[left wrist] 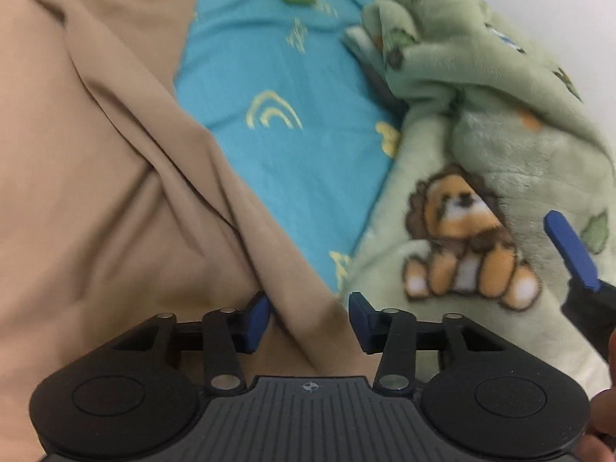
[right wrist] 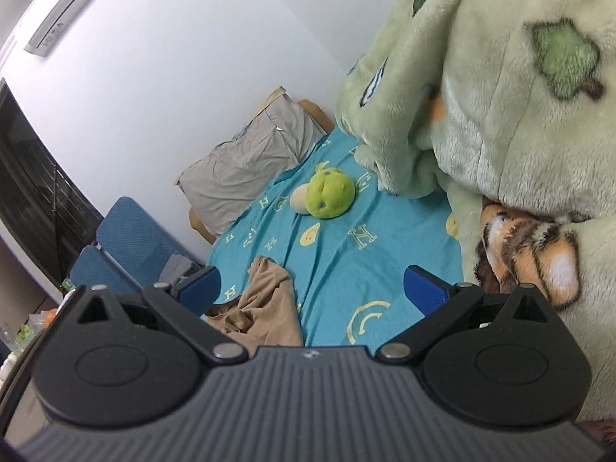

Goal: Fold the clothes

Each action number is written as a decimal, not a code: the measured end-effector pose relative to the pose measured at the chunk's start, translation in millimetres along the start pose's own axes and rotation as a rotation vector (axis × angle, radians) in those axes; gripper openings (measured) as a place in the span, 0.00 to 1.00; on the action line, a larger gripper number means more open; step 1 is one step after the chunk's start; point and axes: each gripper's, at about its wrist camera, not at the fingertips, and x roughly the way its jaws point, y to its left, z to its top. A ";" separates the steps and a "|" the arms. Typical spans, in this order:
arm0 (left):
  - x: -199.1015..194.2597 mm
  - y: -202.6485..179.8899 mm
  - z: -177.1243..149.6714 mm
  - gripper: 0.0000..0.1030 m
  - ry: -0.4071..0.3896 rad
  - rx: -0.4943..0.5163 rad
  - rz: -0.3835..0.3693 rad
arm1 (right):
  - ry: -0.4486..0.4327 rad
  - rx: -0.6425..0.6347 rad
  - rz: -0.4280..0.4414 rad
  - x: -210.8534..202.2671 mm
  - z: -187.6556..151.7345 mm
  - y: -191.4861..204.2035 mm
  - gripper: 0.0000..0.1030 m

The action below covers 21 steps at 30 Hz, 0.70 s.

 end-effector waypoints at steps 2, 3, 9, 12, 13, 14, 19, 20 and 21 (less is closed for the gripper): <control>4.8 6.2 1.5 0.01 0.023 -0.020 -0.027 | 0.008 0.010 0.001 2.3 -0.3 -1.7 1.00; 2.3 8.3 2.0 0.01 0.025 -0.019 -0.043 | 0.012 0.017 0.000 3.5 -0.4 -2.8 1.00; -60.7 25.0 9.3 0.00 0.010 -0.004 -0.136 | 0.029 0.003 -0.026 9.9 -3.0 0.8 1.00; -95.5 46.6 15.2 0.00 0.018 -0.051 -0.169 | 0.045 -0.022 -0.041 13.9 -5.1 5.9 1.00; -106.7 55.8 16.4 0.00 0.020 -0.057 -0.170 | 0.050 -0.029 -0.042 15.0 -5.9 7.3 1.00; -115.3 66.2 17.4 0.00 0.029 -0.062 -0.160 | 0.057 -0.036 -0.045 15.8 -6.9 8.8 1.00; -140.3 110.2 12.3 0.01 0.088 -0.019 0.013 | 0.096 -0.057 -0.046 20.7 -12.5 14.4 1.00; -143.2 117.3 9.6 0.01 0.098 0.002 0.065 | 0.106 -0.064 -0.045 22.5 -14.0 16.0 1.00; -143.9 121.7 6.9 0.01 0.103 0.037 0.128 | 0.119 -0.070 -0.045 24.8 -15.7 17.6 1.00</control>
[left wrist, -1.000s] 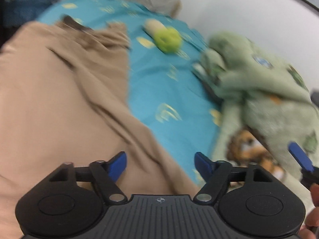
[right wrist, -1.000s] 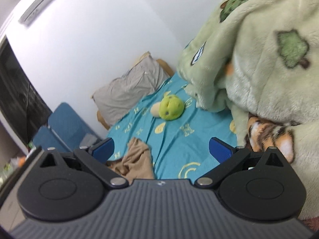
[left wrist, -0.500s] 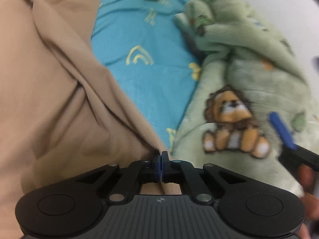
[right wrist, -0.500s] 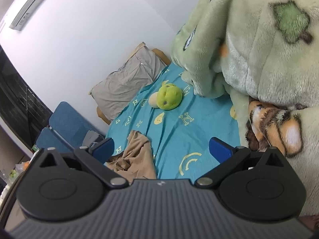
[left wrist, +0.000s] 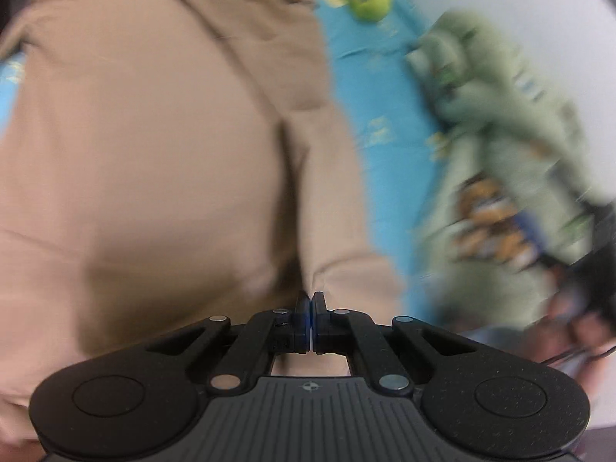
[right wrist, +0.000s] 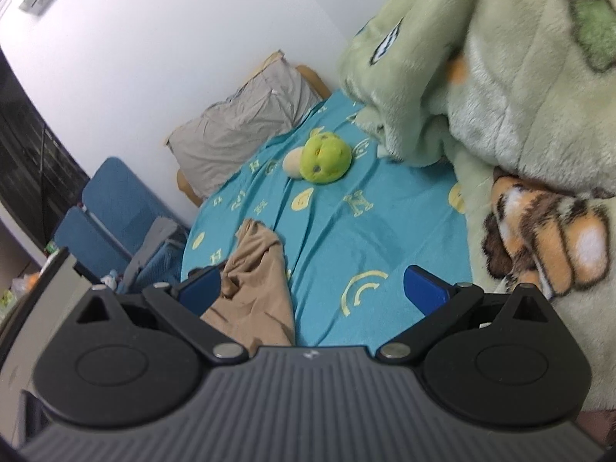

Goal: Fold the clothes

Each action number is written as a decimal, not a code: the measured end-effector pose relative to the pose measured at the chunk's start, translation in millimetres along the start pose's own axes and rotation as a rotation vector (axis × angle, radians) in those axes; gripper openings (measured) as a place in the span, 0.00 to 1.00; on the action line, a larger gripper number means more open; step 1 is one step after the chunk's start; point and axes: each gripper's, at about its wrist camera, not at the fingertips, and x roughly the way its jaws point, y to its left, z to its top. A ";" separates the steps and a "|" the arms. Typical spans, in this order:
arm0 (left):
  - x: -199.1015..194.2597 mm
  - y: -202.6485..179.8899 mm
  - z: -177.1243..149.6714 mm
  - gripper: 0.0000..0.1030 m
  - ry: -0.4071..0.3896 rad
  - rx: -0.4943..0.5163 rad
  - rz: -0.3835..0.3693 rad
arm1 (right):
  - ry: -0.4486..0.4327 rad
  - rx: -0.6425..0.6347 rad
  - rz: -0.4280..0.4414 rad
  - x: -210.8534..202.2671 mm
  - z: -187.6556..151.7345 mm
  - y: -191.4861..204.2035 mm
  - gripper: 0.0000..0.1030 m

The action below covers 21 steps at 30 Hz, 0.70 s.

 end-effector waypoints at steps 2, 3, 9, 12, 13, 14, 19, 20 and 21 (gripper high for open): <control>5.6 1.3 -5.4 0.01 0.005 0.092 0.126 | 0.029 -0.007 0.003 5.7 -2.4 2.7 1.00; 8.3 1.5 -8.0 0.01 0.007 0.127 0.174 | 0.046 -0.008 0.004 8.6 -3.8 3.8 1.00; 6.0 -4.8 -17.3 0.01 -0.001 0.223 0.200 | 0.102 -0.057 0.002 16.4 -11.0 13.9 1.00; -1.6 -5.3 -13.9 0.07 -0.033 0.226 0.187 | 0.108 -0.120 -0.007 16.7 -17.4 26.8 1.00; -5.2 -4.3 -11.1 0.19 -0.050 0.218 0.183 | 0.110 -0.145 -0.005 16.6 -20.1 32.3 1.00; -9.4 -3.1 -7.0 0.27 -0.066 0.208 0.182 | 0.111 -0.170 -0.001 16.4 -22.9 37.8 1.00; -26.7 2.9 38.7 0.75 -0.192 0.156 0.159 | 0.097 -0.257 0.006 15.0 -34.6 59.3 1.00; -27.0 3.8 51.8 0.77 -0.228 0.131 0.169 | 0.100 -0.260 -0.002 17.6 -35.7 60.6 1.00; -26.3 4.3 64.8 0.77 -0.271 0.103 0.182 | 0.105 -0.257 -0.011 21.0 -36.6 60.9 1.00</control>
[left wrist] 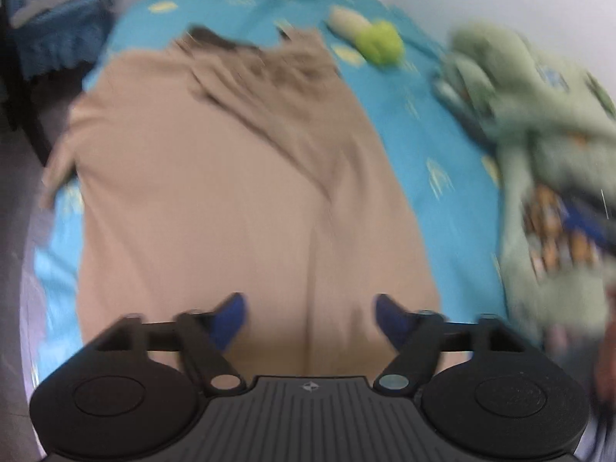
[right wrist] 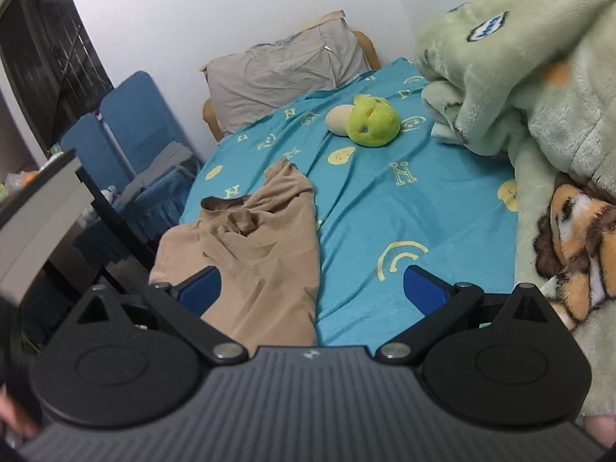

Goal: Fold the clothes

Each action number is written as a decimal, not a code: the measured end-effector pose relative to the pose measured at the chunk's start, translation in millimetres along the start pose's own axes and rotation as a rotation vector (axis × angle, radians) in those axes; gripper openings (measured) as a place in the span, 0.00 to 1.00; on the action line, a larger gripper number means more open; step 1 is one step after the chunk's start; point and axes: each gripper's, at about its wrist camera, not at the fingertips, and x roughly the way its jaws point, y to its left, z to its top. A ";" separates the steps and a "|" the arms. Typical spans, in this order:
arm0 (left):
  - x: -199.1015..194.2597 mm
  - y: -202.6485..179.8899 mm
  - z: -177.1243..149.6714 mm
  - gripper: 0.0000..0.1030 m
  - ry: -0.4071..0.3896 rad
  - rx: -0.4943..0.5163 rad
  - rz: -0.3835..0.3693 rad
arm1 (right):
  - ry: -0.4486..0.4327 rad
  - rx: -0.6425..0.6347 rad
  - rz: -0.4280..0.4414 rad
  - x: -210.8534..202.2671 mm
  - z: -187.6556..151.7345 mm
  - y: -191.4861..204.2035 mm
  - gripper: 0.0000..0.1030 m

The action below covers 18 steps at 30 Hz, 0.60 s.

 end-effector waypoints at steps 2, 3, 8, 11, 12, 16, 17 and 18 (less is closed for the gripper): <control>14.1 10.3 27.8 0.77 -0.068 -0.076 0.032 | 0.009 0.012 -0.013 7.8 -0.7 -1.2 1.00; 24.6 14.6 41.0 0.77 -0.092 -0.113 0.046 | 0.017 0.020 -0.022 13.0 -1.0 -2.9 1.00; 94.9 21.7 93.6 0.72 -0.190 -0.247 0.099 | 0.064 0.080 -0.061 40.1 -1.2 -12.8 1.00; 125.6 27.7 107.0 0.69 -0.224 -0.275 0.120 | 0.081 0.088 -0.073 54.1 -2.9 -14.5 1.00; 133.9 29.3 109.9 0.68 -0.234 -0.275 0.126 | 0.087 0.086 -0.072 58.3 -3.6 -14.3 1.00; 162.9 33.2 113.1 0.30 -0.237 -0.255 0.166 | 0.115 0.077 -0.068 72.9 -5.3 -13.6 1.00; 165.8 35.5 111.5 0.21 -0.234 -0.257 0.157 | 0.122 0.080 -0.067 75.6 -5.6 -14.1 1.00; 167.0 38.1 109.2 0.04 -0.233 -0.263 0.145 | 0.129 0.083 -0.064 78.1 -5.7 -14.7 1.00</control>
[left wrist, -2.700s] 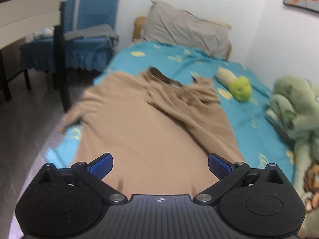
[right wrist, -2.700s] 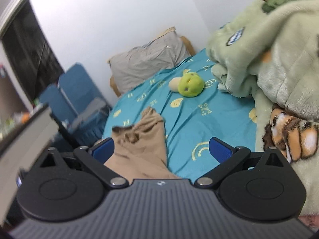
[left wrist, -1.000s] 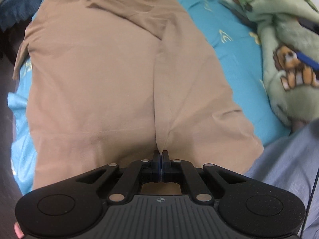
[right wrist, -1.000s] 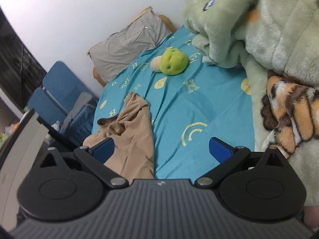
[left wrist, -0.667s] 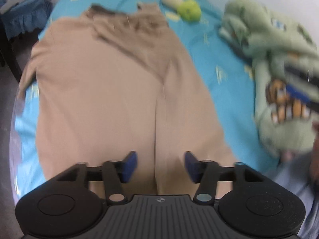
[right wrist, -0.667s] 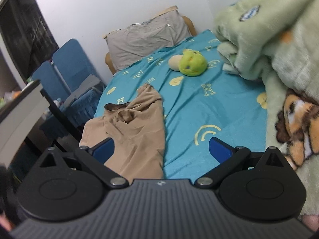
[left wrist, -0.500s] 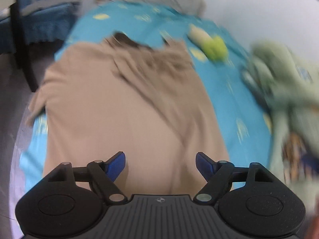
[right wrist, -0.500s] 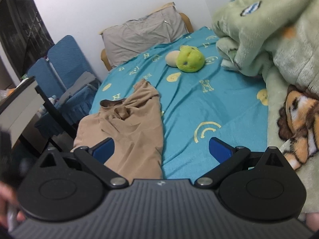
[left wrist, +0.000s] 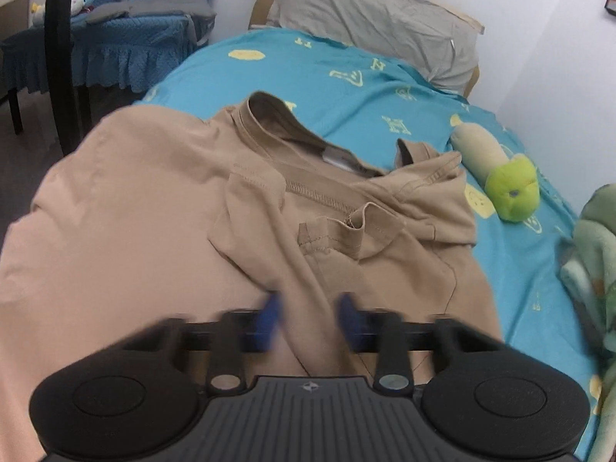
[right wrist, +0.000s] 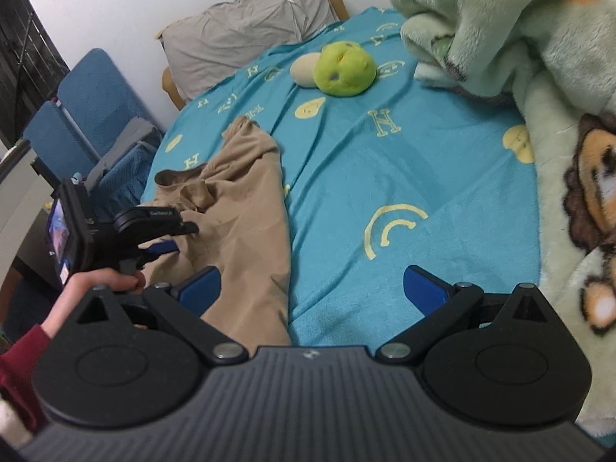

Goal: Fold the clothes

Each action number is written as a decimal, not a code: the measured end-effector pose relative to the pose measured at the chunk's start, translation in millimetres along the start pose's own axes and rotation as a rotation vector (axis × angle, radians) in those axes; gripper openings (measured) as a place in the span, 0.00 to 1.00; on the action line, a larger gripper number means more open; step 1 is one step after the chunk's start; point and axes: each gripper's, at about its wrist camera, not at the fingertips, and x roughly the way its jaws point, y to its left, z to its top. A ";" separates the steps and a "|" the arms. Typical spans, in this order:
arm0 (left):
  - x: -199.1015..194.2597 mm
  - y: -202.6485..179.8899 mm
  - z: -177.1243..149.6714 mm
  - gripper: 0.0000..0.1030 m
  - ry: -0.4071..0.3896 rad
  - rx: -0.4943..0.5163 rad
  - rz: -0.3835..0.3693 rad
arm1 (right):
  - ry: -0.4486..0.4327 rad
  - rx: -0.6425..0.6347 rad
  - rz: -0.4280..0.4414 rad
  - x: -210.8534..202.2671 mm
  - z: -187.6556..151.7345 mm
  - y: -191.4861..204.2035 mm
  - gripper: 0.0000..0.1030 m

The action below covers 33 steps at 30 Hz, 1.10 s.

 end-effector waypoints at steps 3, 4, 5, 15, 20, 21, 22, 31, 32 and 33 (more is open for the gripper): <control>-11.9 6.2 -1.7 0.03 -0.030 0.000 0.003 | 0.011 0.006 0.007 3.3 0.2 -0.6 1.00; -17.5 7.3 -1.3 0.03 -0.037 0.023 0.027 | 0.012 0.005 0.008 3.6 0.2 -0.4 1.00; -21.8 9.0 -1.7 0.03 -0.032 0.042 0.046 | 0.012 0.003 0.008 3.3 0.0 -0.1 1.00; -99.8 22.9 -39.3 0.52 0.157 0.097 -0.022 | -0.024 -0.002 0.009 -12.5 0.5 1.4 1.00; -165.6 25.7 -98.5 0.65 0.347 0.086 -0.088 | -0.047 0.014 0.044 -29.1 0.9 1.3 1.00; -176.1 29.2 -111.3 0.67 0.379 0.065 -0.088 | -0.050 0.020 0.056 -33.3 1.0 0.8 1.00; -184.9 33.0 -124.0 0.67 0.414 0.043 -0.086 | -0.053 0.025 0.069 -37.8 0.9 0.4 1.00; -207.9 41.6 -179.1 0.51 0.490 -0.053 -0.105 | -0.077 0.039 0.080 -54.0 -2.8 -5.2 1.00; -208.5 39.5 -179.9 0.46 0.490 -0.052 -0.123 | -0.071 0.040 0.076 -52.3 -2.9 -5.6 1.00; -209.4 36.8 -180.7 0.38 0.496 -0.042 -0.130 | -0.066 0.040 0.072 -50.8 -3.1 -5.9 1.00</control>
